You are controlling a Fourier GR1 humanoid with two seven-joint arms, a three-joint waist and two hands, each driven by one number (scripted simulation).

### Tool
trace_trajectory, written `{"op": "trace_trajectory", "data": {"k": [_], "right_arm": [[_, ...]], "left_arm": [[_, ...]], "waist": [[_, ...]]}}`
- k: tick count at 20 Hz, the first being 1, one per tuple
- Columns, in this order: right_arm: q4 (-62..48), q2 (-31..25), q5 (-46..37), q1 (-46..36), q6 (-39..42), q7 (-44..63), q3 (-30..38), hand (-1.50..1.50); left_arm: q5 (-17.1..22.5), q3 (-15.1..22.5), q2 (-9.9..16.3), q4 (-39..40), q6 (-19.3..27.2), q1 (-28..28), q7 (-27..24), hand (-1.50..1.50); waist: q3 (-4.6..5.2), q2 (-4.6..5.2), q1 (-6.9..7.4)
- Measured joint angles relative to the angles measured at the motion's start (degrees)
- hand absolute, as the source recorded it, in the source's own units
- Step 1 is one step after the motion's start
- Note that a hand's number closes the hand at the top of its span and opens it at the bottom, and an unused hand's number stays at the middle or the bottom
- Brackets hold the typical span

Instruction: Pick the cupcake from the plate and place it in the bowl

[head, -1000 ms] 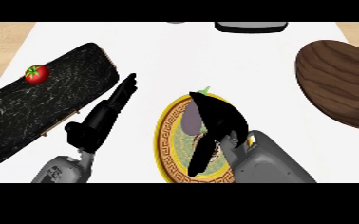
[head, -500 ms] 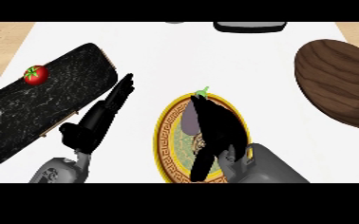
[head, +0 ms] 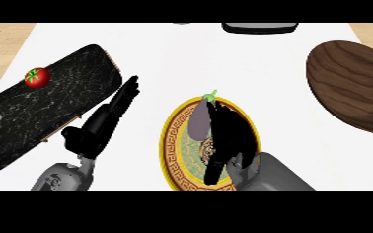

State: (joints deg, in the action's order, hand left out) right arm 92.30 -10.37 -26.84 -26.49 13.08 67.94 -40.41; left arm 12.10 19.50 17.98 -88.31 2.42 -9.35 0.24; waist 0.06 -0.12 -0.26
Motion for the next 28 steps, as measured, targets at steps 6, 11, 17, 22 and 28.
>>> {"op": "trace_trajectory", "data": {"k": [6,11,17,22,28], "right_arm": [[-1.0,1.3,-1.9,3.4,-0.1,-0.6,0.6,-1.50],[-3.4,1.7,-4.0,4.9,0.1,-3.6,2.6,-1.50],[-6.1,4.3,-8.8,6.8,-0.3,-7.7,4.0,1.50],[-7.0,5.7,-13.6,6.0,0.0,-9.7,5.4,1.50],[-4.4,0.9,-15.4,8.9,2.5,-18.3,5.8,1.50]], "left_arm": [[-0.7,-0.1,-0.7,-1.7,-0.3,0.2,1.6,0.00],[-1.0,-1.3,-1.0,-2.1,-1.4,0.1,2.3,0.00],[-2.9,-2.6,-2.7,-1.4,-2.7,0.8,1.9,0.00],[-3.8,-4.3,-3.7,-1.6,-4.2,0.4,3.0,0.00],[-5.8,-4.5,-5.9,-0.9,-4.5,1.2,2.1,0.00]], "waist": [[-0.02,0.00,0.12],[-0.04,0.06,0.25],[-0.01,0.04,0.28],[-0.03,0.06,0.32],[-0.07,0.04,0.08]]}}
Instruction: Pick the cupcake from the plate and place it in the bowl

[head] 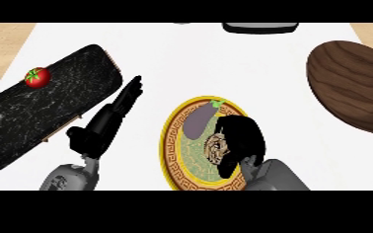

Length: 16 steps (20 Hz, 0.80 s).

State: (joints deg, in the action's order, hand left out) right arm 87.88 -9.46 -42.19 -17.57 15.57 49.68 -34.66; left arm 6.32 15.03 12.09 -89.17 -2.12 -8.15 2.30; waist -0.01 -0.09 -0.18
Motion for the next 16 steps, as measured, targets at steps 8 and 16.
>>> {"op": "trace_trajectory", "data": {"k": [8,16], "right_arm": [[8.8,-24.1,2.2,6.3,1.5,-30.7,0.1,1.50],[15.4,-34.0,1.8,11.5,-10.5,-40.7,12.7,1.50]], "left_arm": [[0.5,-1.3,0.7,-0.6,-0.5,0.3,0.2,0.00],[-0.1,-1.5,0.0,-1.3,-0.3,0.3,1.2,0.00]], "waist": [[-0.09,-0.09,-0.74],[-0.04,-0.20,-1.16]]}}
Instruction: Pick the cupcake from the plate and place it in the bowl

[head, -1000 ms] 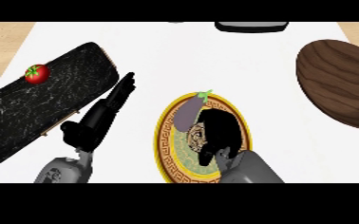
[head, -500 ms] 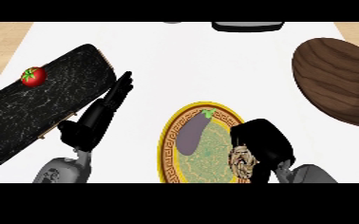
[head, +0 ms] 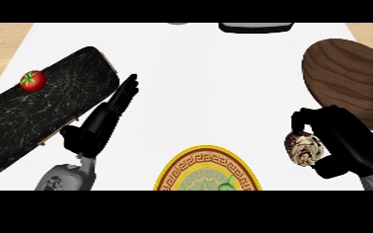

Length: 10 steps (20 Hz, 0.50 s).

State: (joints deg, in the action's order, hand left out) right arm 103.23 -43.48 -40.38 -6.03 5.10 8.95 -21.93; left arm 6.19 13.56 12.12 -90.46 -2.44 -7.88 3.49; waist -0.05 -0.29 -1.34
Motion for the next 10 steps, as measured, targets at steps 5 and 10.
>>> {"op": "trace_trajectory", "data": {"k": [5,10], "right_arm": [[4.7,1.3,8.4,1.0,-4.5,-2.6,10.2,1.50],[6.0,2.3,18.2,1.8,-3.8,-3.7,19.9,1.50]], "left_arm": [[-0.1,-0.4,0.3,-0.2,-0.5,0.9,-0.5,0.00],[-0.4,-0.3,-0.2,-1.0,-0.9,0.8,0.3,0.00]], "waist": [[0.01,-0.02,0.01],[0.03,0.10,0.52]]}}
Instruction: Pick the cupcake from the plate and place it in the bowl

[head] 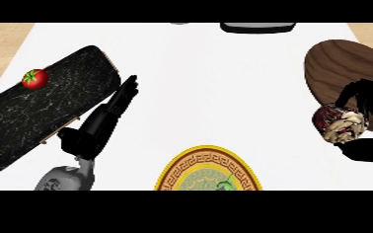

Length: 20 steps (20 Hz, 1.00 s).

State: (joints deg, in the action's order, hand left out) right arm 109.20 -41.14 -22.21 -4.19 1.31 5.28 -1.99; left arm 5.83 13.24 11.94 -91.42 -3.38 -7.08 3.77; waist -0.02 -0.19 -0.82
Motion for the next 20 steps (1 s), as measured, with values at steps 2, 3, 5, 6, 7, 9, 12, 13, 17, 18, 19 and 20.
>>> {"op": "trace_trajectory", "data": {"k": [2,3,5,6,7,9,12,13,17,18,19,20], "right_arm": [[-1.9,0.3,1.2,0.3,0.6,-1.4,3.1,1.50],[-2.9,0.0,1.4,-1.0,1.6,-0.6,4.2,1.50],[-7.4,-0.8,0.9,-3.9,2.4,-1.7,5.9,1.50],[-9.6,-0.8,-0.2,-5.3,2.3,-2.0,6.2,1.50],[-12.2,-1.2,-1.1,-6.6,1.9,-3.2,6.9,1.50],[-16.6,-1.0,-3.9,-8.2,-0.3,-5.4,7.6,1.50],[-24.7,-1.2,-6.8,-11.6,-4.1,-9.8,9.5,1.50],[-27.8,-1.0,-7.9,-13.0,-5.4,-11.4,9.8,1.50],[-40.9,-0.9,-11.7,-19.3,-8.1,-16.6,9.6,1.50],[-43.4,-1.3,-12.4,-19.9,-7.1,-17.1,9.0,1.50],[-46.2,-1.9,-12.7,-21.0,-5.5,-17.3,8.6,1.50],[-48.8,-2.2,-12.9,-21.9,-3.9,-17.6,8.2,1.50]], "left_arm": [[-0.7,0.5,-0.6,-1.4,0.1,0.8,0.5,0.00],[-1.0,0.6,-0.7,-1.0,-0.1,0.8,0.2,0.00],[-1.0,0.2,-1.1,-0.5,-0.5,0.0,0.3,0.00],[-1.1,0.0,-1.2,-0.3,-0.6,-0.4,0.6,0.00],[-0.9,-0.3,-1.3,0.6,-1.1,-0.7,0.0,0.00],[-1.2,-0.1,-1.5,1.2,-1.6,-0.5,-0.6,0.00],[-1.9,0.1,-2.1,1.6,-1.5,-0.4,-1.0,0.00],[-2.0,0.3,-2.4,1.0,-1.4,-0.3,-0.5,0.00],[-2.3,0.1,-2.5,1.1,-2.2,0.2,-1.5,0.00],[-2.3,0.1,-2.7,0.6,-2.0,-0.1,-0.9,0.00],[-2.5,0.2,-2.7,0.6,-2.1,-0.2,-0.9,0.00],[-2.4,0.1,-3.0,0.6,-2.0,-0.7,-0.4,0.00]], "waist": [[0.02,0.04,0.30],[0.00,0.08,0.44],[0.03,0.17,0.78],[0.02,0.21,0.91],[0.02,0.27,1.03],[0.01,0.32,1.19],[-0.03,0.43,1.56],[-0.01,0.42,1.65],[-0.01,0.51,2.05],[-0.01,0.56,2.21],[-0.03,0.64,2.43],[-0.03,0.71,2.60]]}}
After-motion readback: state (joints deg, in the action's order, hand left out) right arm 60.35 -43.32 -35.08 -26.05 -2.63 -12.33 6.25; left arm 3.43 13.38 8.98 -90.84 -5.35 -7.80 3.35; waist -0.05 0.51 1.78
